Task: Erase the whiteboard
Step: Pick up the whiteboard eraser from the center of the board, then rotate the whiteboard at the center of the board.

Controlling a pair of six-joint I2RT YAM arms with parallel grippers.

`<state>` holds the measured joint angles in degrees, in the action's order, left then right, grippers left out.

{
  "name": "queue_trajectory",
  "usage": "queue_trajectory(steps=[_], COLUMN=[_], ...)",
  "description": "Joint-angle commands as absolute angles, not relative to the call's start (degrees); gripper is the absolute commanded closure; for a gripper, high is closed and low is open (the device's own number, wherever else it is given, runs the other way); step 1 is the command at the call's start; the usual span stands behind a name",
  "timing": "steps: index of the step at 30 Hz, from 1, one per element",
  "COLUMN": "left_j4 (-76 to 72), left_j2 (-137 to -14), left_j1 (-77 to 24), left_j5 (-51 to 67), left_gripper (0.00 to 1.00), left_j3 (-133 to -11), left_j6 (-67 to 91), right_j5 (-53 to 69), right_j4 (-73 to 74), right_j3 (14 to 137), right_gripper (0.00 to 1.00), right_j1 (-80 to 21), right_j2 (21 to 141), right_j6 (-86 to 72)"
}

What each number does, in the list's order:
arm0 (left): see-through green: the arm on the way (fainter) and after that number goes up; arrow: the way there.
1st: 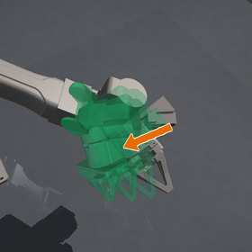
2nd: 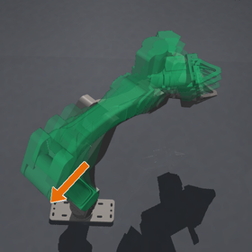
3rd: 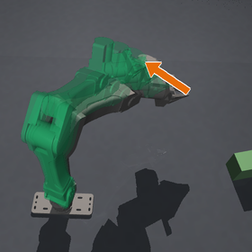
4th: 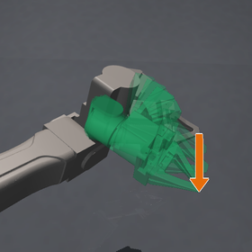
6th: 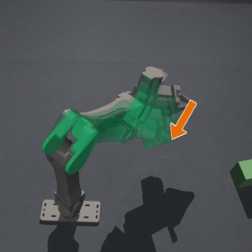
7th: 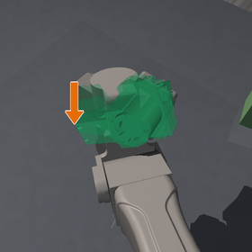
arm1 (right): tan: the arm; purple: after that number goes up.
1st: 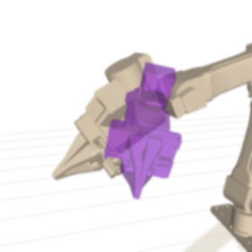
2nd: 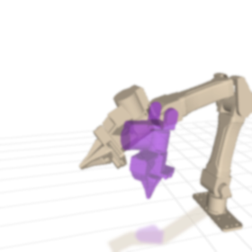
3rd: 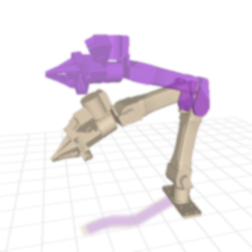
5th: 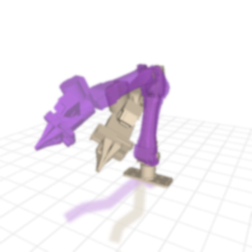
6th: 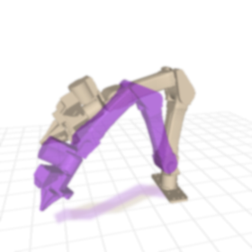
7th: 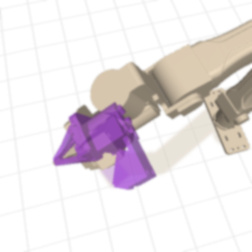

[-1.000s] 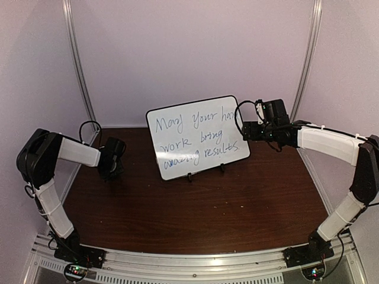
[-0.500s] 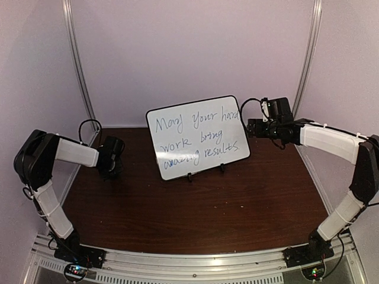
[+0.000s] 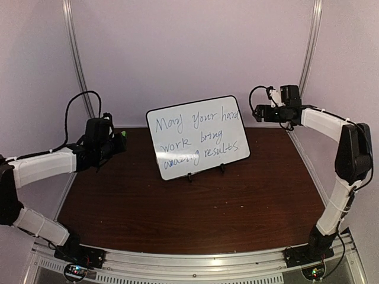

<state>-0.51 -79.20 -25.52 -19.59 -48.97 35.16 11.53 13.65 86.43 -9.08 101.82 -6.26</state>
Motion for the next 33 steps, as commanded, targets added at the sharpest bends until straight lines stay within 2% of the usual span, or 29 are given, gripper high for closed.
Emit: queue_trajectory(steps=[1,11,19,21,23,28,33], left_j4=[-5.08,-5.79,-5.75,-5.38,-4.92,-3.45,-2.74], left_j2=[-72.47,-67.93,-66.36,-66.26,-66.11,-65.83,-66.04], left_j1=[-26.17,-28.11,-28.48,-28.48,-28.48,-28.53,-28.50], left_j5=[-13.49,-6.16,-4.80,-4.69,-4.87,-5.57,-5.60], left_gripper=[0.76,0.77,0.76,0.76,0.76,0.76,0.76], left_j3=[-46.82,-45.69,-45.35,-45.57,-45.74,-46.40,-47.32], left_j6=[30.16,27.33,26.72,26.72,26.80,26.98,27.07], right_j5=[27.56,44.18,51.70,53.63,54.94,53.94,49.94], right_j4=[14.28,11.06,10.70,8.52,5.39,-3.96,-6.07], right_j3=[90.83,98.20,99.73,97.81,94.53,82.62,72.88], right_gripper=[0.00,0.01,0.13,0.19,0.21,0.22,0.23], right_j1=[-7.50,-5.69,-5.40,-5.33,-5.36,-5.45,-6.31], right_j2=[107.70,119.81,124.45,124.02,122.61,116.34,109.50], right_j6=[-0.87,0.88,2.38,1.31,0.11,-5.43,-5.41])
